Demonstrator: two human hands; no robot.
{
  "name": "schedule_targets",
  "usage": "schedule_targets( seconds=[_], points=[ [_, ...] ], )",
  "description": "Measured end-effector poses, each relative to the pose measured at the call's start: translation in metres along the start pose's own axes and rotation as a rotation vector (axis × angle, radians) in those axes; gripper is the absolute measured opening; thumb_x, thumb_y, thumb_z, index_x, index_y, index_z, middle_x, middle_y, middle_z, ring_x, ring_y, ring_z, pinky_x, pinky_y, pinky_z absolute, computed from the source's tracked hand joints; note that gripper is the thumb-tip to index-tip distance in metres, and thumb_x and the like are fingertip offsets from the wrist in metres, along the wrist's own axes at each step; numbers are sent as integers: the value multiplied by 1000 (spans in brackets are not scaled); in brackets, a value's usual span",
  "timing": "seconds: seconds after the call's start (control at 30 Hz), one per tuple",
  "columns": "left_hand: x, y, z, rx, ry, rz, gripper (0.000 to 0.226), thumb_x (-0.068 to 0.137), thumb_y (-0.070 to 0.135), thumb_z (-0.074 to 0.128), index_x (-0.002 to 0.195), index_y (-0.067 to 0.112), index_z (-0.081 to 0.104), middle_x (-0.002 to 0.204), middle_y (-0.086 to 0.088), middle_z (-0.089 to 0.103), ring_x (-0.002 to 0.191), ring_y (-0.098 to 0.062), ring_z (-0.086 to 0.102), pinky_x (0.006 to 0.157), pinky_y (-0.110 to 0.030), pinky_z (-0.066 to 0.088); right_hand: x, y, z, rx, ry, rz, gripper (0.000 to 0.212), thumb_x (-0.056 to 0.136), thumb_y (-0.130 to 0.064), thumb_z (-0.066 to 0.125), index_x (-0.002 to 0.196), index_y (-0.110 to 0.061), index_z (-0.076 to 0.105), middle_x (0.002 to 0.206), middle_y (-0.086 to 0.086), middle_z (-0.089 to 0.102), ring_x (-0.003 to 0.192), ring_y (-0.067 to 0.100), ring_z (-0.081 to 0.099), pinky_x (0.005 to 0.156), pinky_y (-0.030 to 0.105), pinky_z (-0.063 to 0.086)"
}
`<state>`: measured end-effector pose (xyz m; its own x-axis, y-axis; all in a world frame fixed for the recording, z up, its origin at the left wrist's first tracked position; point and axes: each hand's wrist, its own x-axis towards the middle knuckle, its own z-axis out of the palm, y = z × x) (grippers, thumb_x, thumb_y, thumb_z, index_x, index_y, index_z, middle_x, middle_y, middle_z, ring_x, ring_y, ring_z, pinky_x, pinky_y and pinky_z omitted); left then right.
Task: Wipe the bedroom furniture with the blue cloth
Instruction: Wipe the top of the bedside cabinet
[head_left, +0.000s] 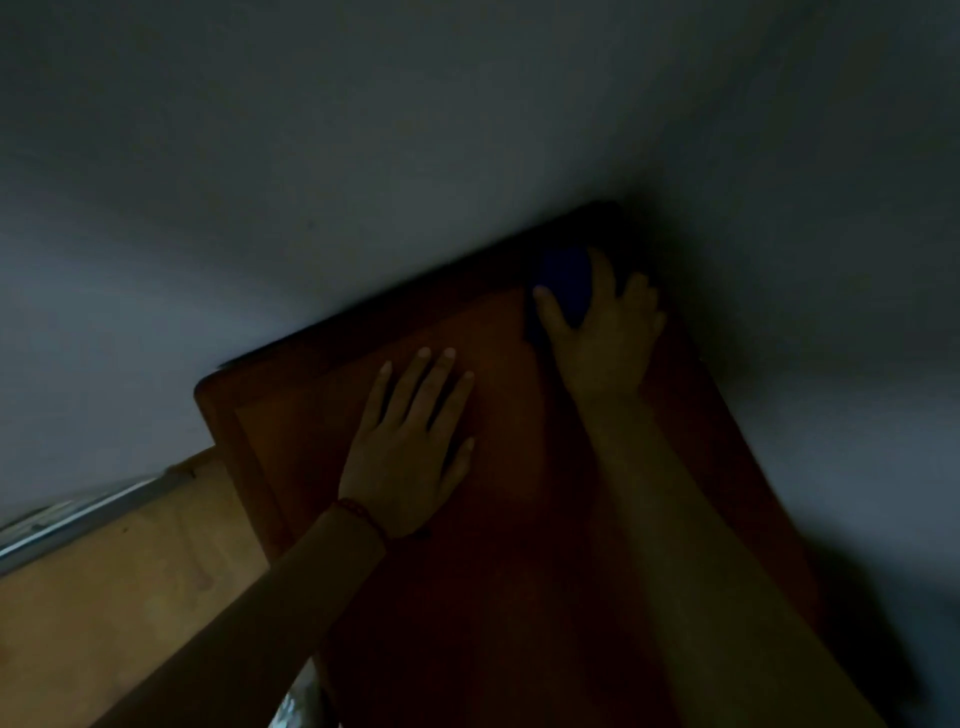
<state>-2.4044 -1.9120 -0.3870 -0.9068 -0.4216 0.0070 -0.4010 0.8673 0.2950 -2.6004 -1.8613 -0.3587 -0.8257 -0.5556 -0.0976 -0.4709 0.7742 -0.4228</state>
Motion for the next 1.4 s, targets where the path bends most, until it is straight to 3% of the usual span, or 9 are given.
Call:
schedule_targets(
  seconds=[0.13, 0.27, 0.37, 0.57, 0.73, 0.93, 1.13, 1.3, 1.4],
  points=[
    [0, 0, 0, 14, 3, 0, 56, 92, 37, 36, 135, 3, 46, 142, -21, 42, 133, -33, 28, 108, -52, 17, -25, -5, 9, -77, -15, -193, 71, 80, -63, 41, 135, -20, 40, 115, 22, 52, 104, 35, 46, 85, 39, 29],
    [-5, -3, -6, -28, 46, -26, 54, 91, 35, 38, 137, 6, 38, 143, -21, 40, 133, -31, 27, 108, -50, 18, 10, -9, 3, -55, 4, 11, 68, 85, -59, 45, 141, -24, 27, 135, 22, 39, 122, 34, 33, 99, 40, 22],
    [-24, -12, -12, -35, 86, -108, 54, 90, 34, 38, 137, 8, 35, 143, -22, 40, 134, -31, 27, 110, -48, 16, -12, -34, 16, -14, 60, 84, 66, 86, -55, 47, 140, -22, 29, 130, 21, 42, 117, 32, 37, 95, 38, 26],
    [-74, -23, -12, -57, 102, -244, 53, 94, 40, 32, 137, 7, 34, 142, -24, 40, 134, -32, 25, 110, -48, 13, -47, -45, 30, -107, -18, -257, 69, 80, -64, 44, 135, -21, 40, 115, 21, 53, 103, 34, 46, 84, 38, 29],
    [-83, -29, -10, -44, 114, -214, 53, 98, 43, 26, 136, 7, 36, 141, -23, 41, 133, -33, 27, 110, -48, 14, -44, -56, 33, -27, 51, -6, 65, 85, -56, 49, 137, -20, 35, 123, 20, 47, 110, 32, 42, 89, 37, 28],
    [-83, -29, -7, -47, 122, -213, 53, 92, 38, 37, 137, 8, 36, 142, -23, 41, 134, -32, 27, 111, -47, 13, -66, -64, 40, -177, -38, -384, 68, 80, -64, 41, 130, -18, 46, 105, 22, 57, 93, 34, 51, 77, 38, 34],
    [-85, -37, -9, -74, 143, -190, 53, 91, 35, 40, 136, 7, 35, 141, -24, 42, 133, -31, 26, 111, -45, 12, -73, -87, 51, -37, 47, -21, 65, 85, -56, 49, 137, -20, 36, 121, 19, 48, 109, 31, 42, 87, 35, 25],
    [-103, -62, -22, -83, 202, -331, 55, 91, 35, 39, 134, 1, 40, 138, -28, 42, 131, -35, 27, 110, -44, 12, -98, -106, 67, -136, -33, -364, 67, 80, -62, 41, 130, -17, 47, 103, 22, 57, 90, 33, 51, 77, 37, 33],
    [-119, -81, -32, -80, 192, -403, 55, 91, 35, 39, 131, -2, 47, 137, -29, 44, 129, -37, 32, 109, -44, 13, -95, -105, 64, -139, 7, -319, 68, 80, -65, 42, 131, -19, 45, 105, 20, 57, 94, 32, 50, 78, 36, 28]
  ],
)
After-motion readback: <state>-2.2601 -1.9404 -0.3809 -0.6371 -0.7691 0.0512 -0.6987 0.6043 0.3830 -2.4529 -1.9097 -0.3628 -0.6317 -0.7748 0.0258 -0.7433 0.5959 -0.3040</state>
